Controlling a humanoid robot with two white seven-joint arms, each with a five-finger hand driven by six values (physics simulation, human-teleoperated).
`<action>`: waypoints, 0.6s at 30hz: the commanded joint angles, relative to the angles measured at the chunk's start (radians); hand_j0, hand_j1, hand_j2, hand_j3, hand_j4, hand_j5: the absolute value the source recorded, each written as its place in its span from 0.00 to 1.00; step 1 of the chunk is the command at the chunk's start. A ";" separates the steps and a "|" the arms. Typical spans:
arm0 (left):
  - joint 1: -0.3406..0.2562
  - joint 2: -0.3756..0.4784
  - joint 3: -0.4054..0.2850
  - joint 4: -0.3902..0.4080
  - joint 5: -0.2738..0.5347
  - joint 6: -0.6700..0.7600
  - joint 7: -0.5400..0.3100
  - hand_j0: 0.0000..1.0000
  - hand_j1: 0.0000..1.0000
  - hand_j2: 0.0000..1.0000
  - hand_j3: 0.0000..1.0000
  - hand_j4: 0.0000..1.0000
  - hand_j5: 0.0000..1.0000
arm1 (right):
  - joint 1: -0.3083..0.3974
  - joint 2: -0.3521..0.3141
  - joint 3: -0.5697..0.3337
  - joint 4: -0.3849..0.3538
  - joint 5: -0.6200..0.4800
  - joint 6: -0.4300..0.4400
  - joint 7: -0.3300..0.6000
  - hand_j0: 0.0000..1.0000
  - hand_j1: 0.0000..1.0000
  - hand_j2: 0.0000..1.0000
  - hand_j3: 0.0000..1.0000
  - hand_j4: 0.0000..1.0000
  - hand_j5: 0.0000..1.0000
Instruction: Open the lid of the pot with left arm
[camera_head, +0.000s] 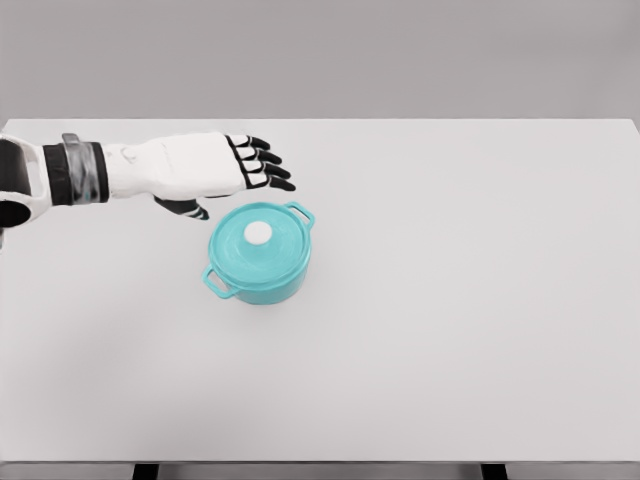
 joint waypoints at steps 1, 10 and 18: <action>0.000 -0.024 -0.045 0.002 -0.012 0.003 0.001 1.00 1.00 1.00 1.00 1.00 1.00 | 0.000 0.000 0.000 0.000 -0.001 0.000 0.000 1.00 1.00 1.00 1.00 1.00 1.00; 0.000 -0.024 -0.086 -0.009 -0.006 0.003 0.001 1.00 1.00 1.00 1.00 1.00 1.00 | 0.000 0.000 0.000 0.000 -0.001 0.000 0.000 1.00 1.00 1.00 1.00 1.00 1.00; 0.008 -0.024 -0.089 -0.007 -0.014 0.003 0.001 1.00 1.00 1.00 1.00 1.00 1.00 | 0.000 0.000 0.000 0.000 -0.001 0.000 0.000 1.00 1.00 1.00 1.00 1.00 1.00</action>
